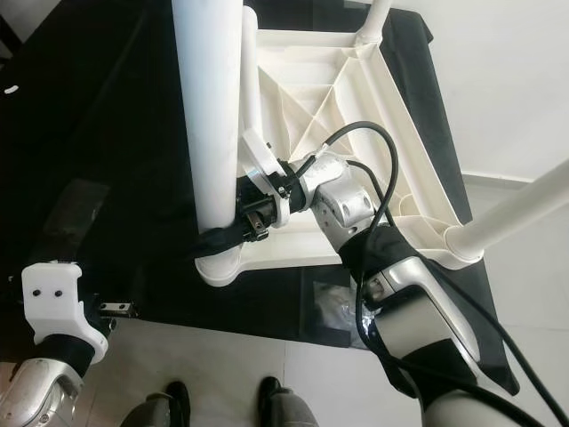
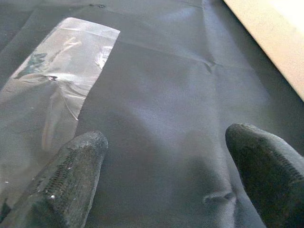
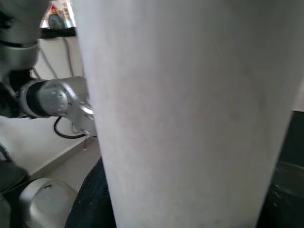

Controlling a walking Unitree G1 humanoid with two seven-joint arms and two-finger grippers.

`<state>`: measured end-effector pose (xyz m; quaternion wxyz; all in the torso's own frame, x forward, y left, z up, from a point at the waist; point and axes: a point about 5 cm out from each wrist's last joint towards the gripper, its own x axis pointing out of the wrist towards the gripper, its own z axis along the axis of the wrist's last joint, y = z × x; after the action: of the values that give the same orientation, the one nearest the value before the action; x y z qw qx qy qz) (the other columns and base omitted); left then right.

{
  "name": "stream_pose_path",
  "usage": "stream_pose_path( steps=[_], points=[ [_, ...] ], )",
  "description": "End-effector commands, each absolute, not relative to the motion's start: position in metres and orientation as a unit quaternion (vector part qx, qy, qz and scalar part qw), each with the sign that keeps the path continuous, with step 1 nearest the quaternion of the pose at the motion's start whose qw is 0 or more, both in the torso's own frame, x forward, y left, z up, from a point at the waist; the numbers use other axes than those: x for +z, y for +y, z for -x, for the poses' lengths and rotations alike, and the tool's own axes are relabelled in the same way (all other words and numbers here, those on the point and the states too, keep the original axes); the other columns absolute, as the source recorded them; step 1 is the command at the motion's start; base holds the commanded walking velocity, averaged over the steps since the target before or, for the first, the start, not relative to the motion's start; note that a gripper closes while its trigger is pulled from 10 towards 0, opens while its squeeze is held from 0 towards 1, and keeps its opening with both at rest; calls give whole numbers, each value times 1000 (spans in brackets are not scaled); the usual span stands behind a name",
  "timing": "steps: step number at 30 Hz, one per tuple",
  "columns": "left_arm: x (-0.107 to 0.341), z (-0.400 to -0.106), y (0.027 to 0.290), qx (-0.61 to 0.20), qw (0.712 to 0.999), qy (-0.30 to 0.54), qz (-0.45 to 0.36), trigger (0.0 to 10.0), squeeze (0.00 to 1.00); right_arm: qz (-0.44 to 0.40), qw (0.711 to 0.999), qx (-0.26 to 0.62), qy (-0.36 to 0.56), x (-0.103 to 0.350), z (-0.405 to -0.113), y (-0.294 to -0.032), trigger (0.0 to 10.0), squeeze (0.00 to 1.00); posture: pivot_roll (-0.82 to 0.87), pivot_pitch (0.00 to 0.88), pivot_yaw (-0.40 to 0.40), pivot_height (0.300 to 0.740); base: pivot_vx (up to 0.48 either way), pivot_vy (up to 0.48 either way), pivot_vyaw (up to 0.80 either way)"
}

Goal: Building children table

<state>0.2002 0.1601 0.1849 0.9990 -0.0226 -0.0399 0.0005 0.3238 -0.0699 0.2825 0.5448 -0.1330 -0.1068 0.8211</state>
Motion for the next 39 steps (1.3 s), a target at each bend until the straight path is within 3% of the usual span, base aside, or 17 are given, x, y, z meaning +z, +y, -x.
stream_pose_path(
  steps=[1,11,13,14,15,16,17,18,19,21,23,29,39],
  points=[
    [180,-200,159,-1,999,-29,31,10000,0,103,591,800,10,232,-325,-81,10000,0,-15,376,-137,740,0,0,0],
    [179,-205,159,-2,999,-32,34,10000,0,114,631,767,19,231,-324,-87,10000,0,-33,356,-132,740,0,0,0],
    [179,-206,159,-2,999,-34,34,10000,0,114,677,727,26,229,-327,-88,10000,0,-44,348,-150,740,0,0,0],
    [179,-206,159,-2,999,-34,34,10000,0,114,677,727,26,229,-327,-88,10000,0,-44,348,-150,740,0,0,0],
    [179,-206,159,-1,999,-34,34,10000,0,106,713,692,36,226,-329,-88,10000,0,-44,348,-150,740,0,0,0],
    [179,-206,162,5,998,-37,42,10000,0,66,841,535,31,209,-331,-77,10000,0,-42,340,-163,740,0,0,0],
    [179,-206,162,5,998,-37,42,10000,0,66,841,535,31,209,-331,-77,10000,0,-42,340,-163,740,0,0,0],
    [182,-208,167,11,998,-44,45,10000,0,42,903,426,40,189,-312,-78,10000,0,-33,335,-154,740,0,0,0],
    [185,-210,171,16,997,-51,46,10000,0,20,936,349,49,178,-295,-82,10000,0,-32,341,-138,740,0,0,0],
    [185,-210,171,16,997,-51,46,10000,0,20,936,349,49,178,-295,-82,10000,0,-32,341,-138,740,0,0,0],
    [194,-214,181,14,997,-71,40,10000,0,3,948,313,46,172,-276,-78,10000,0,-42,323,-111,740,0,0,0],
    [217,-227,197,-8,993,-114,19,10000,0,-13,948,318,25,177,-285,-61,10000,0,-23,281,-87,740,0,0,0],
    [256,-238,195,-91,980,-178,12,10000,0,-3,947,321,12,188,-288,-48,10000,0,-9,217,-76,740,0,0,0]
  ],
)
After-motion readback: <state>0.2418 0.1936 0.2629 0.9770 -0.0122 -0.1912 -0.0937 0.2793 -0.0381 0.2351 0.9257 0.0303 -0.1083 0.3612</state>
